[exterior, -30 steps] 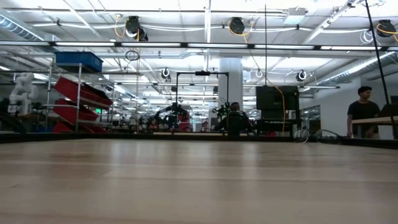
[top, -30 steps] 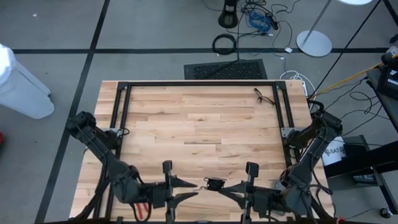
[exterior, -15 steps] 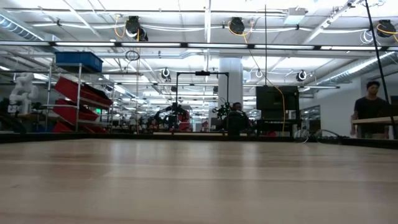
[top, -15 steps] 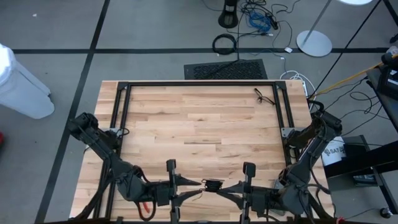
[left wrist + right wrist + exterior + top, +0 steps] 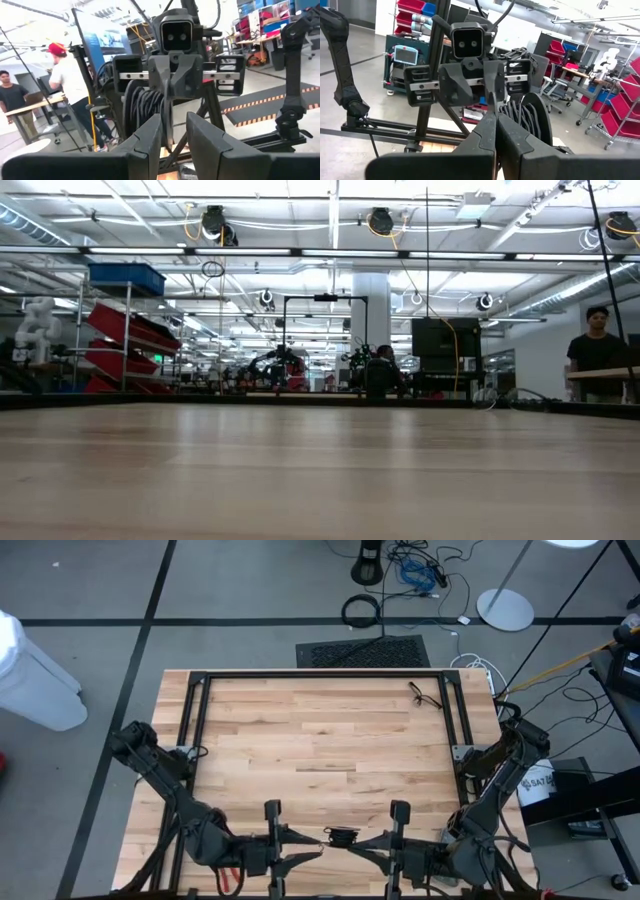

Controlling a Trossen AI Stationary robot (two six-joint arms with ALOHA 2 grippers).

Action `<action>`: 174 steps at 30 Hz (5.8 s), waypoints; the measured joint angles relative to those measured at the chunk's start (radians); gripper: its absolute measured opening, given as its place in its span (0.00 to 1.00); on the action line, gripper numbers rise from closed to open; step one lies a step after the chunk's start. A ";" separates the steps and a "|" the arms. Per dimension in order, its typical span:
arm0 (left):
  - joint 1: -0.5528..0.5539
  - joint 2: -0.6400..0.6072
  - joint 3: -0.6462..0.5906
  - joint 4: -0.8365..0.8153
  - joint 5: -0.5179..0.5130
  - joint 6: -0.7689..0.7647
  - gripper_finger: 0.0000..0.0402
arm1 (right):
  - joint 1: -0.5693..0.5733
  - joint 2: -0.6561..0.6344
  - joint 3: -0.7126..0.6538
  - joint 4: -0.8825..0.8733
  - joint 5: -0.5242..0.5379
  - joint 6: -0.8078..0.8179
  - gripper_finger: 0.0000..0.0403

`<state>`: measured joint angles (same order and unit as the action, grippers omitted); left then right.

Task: Coil cords
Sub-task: Coil the black wire onto the black spool

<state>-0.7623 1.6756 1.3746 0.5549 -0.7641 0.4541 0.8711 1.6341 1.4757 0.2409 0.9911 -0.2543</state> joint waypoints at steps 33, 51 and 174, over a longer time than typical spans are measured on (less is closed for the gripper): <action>0.042 0.016 0.001 -0.010 0.031 -0.057 0.24 | -0.006 0.000 0.000 -0.011 -0.002 0.007 0.00; 0.041 0.016 0.001 -0.015 0.075 -0.060 0.03 | -0.033 0.000 0.000 -0.052 -0.080 0.056 0.00; -0.137 -0.026 -0.001 0.137 -0.004 0.129 0.00 | -0.052 0.067 -0.031 0.010 -0.170 0.186 0.00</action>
<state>-0.8990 1.6501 1.3739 0.6915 -0.7679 0.5834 0.8195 1.7013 1.4452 0.2514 0.8214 -0.0687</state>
